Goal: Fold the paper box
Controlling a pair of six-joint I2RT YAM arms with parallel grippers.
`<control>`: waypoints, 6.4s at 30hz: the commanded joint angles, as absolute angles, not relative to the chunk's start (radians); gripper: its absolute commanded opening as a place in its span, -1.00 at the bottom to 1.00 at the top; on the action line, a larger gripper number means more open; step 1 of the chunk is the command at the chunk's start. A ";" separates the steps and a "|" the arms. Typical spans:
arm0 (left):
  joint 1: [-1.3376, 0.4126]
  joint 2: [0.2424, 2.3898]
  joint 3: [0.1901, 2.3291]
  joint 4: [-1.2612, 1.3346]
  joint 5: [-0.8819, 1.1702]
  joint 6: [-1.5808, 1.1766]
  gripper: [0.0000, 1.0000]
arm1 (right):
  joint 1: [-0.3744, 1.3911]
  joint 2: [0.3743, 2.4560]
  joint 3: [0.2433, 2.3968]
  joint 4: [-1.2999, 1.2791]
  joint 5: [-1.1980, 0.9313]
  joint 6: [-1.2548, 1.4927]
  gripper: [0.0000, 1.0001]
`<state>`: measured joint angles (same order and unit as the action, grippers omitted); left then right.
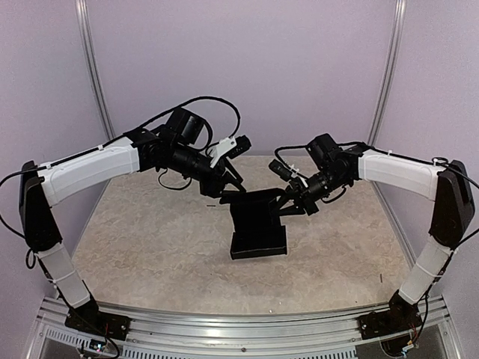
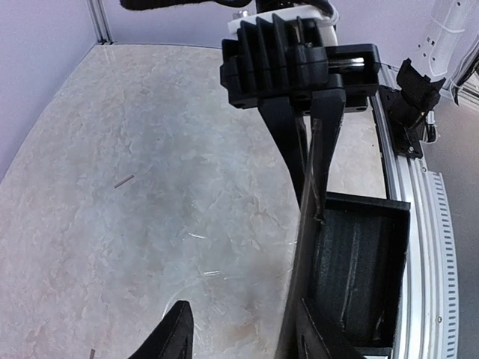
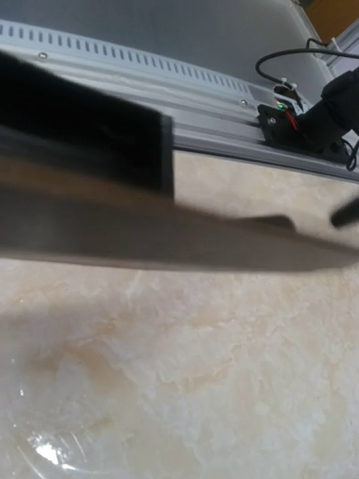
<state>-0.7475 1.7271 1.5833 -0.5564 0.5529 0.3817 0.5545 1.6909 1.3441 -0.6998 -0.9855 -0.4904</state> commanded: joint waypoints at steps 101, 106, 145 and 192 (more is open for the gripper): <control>-0.828 1.727 1.577 -0.642 0.507 0.460 -1.00 | 0.461 1.704 1.688 -0.997 -0.944 -0.625 -0.34; -0.837 1.716 1.561 -0.614 0.525 0.457 -1.00 | 0.466 1.708 1.661 -0.929 -0.849 -0.571 -0.35; -0.802 1.737 1.597 -0.558 0.458 0.390 -1.00 | 0.533 1.740 1.639 -0.964 -0.919 -0.648 -0.45; -0.810 1.741 1.611 -0.542 0.514 0.355 -1.00 | 0.558 1.799 1.668 -1.020 -1.065 -0.687 -0.60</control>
